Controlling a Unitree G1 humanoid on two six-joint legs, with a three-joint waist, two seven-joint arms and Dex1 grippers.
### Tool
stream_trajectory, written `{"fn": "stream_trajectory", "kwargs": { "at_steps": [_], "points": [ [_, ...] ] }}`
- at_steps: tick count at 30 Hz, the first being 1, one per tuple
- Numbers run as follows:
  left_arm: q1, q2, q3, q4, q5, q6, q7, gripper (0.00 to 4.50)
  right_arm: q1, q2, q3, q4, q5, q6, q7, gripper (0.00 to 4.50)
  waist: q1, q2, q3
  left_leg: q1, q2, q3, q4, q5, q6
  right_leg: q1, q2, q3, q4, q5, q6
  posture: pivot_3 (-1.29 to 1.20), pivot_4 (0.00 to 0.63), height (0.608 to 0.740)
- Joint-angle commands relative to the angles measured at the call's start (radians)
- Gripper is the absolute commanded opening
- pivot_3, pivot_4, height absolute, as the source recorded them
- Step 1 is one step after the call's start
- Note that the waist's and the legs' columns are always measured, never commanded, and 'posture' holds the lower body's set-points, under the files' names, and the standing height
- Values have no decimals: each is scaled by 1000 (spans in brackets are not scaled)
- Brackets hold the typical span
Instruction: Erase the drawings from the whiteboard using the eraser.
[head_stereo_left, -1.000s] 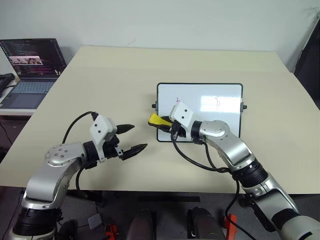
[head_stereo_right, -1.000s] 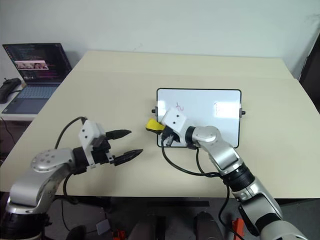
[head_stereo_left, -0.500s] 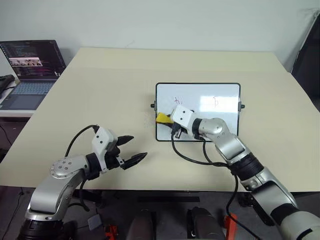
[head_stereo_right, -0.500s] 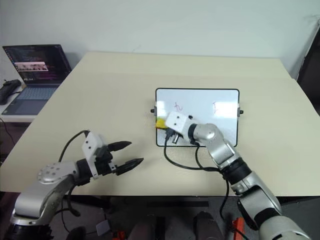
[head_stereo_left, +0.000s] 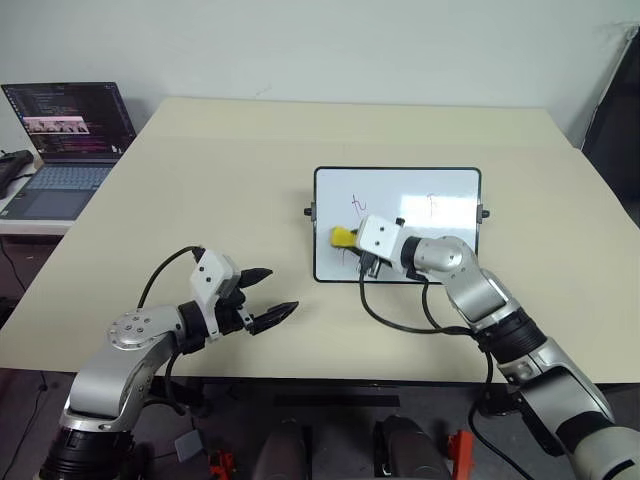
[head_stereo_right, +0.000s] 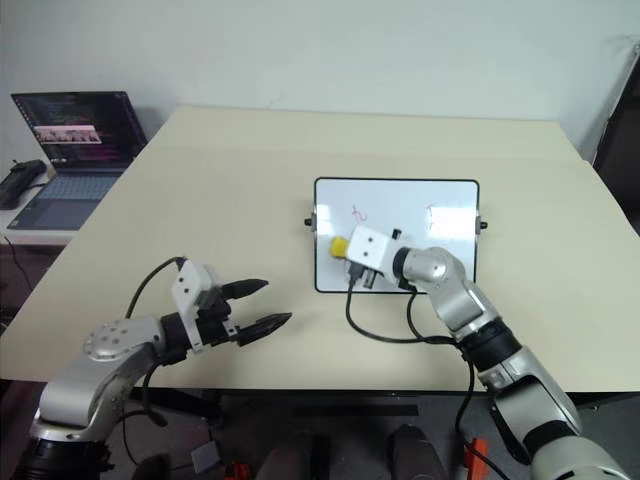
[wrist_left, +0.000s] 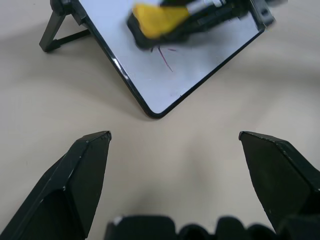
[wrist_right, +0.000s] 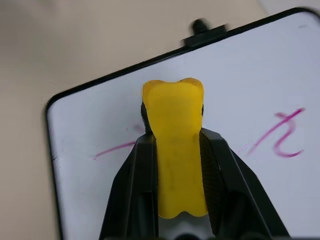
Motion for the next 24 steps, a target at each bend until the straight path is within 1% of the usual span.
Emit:
{"fn": "stream_trajectory", "kwargs": {
  "at_steps": [1,4,6,13,18,21,24],
  "points": [
    [-22,1,7,-5,0,-22,-9,4500,69,-50,65,-12,-59,49,77,804,0,0,0,0,0,0,0,0,0,0,0,0,0,0,0,0,150,740],
    [-33,-1,3,13,6,-27,-14,4500,70,-37,28,8,-59,49,39,802,0,0,0,3,0,-1,0,0,0,3,1,0,0,-1,0,0,150,740],
    [-37,-2,0,16,6,-28,-17,4500,61,-32,6,17,-62,48,19,782,0,0,0,6,0,-1,1,0,0,6,1,0,0,-3,4,0,150,740],
    [-68,-5,-15,29,10,-32,-26,4500,-27,1,-71,94,-69,15,-101,705,1,0,0,6,0,-1,4,2,2,6,1,1,0,-2,0,0,150,740],
    [-101,-8,-21,37,10,-31,-30,4500,-45,2,-85,143,-85,-16,-156,703,2,0,0,5,0,-1,4,2,3,7,1,0,-1,-2,-1,0,150,740],
    [-121,-8,-25,40,11,-31,-36,4500,-7,-10,-64,103,-76,-9,-109,702,1,0,0,5,0,-1,4,2,3,6,1,1,-1,-2,0,0,150,740],
    [-140,-8,-27,43,10,-31,-41,4500,58,-37,-31,11,-40,11,4,701,4,-1,0,5,0,-1,4,2,3,6,1,0,-1,-2,0,0,150,740]
  ]
}}
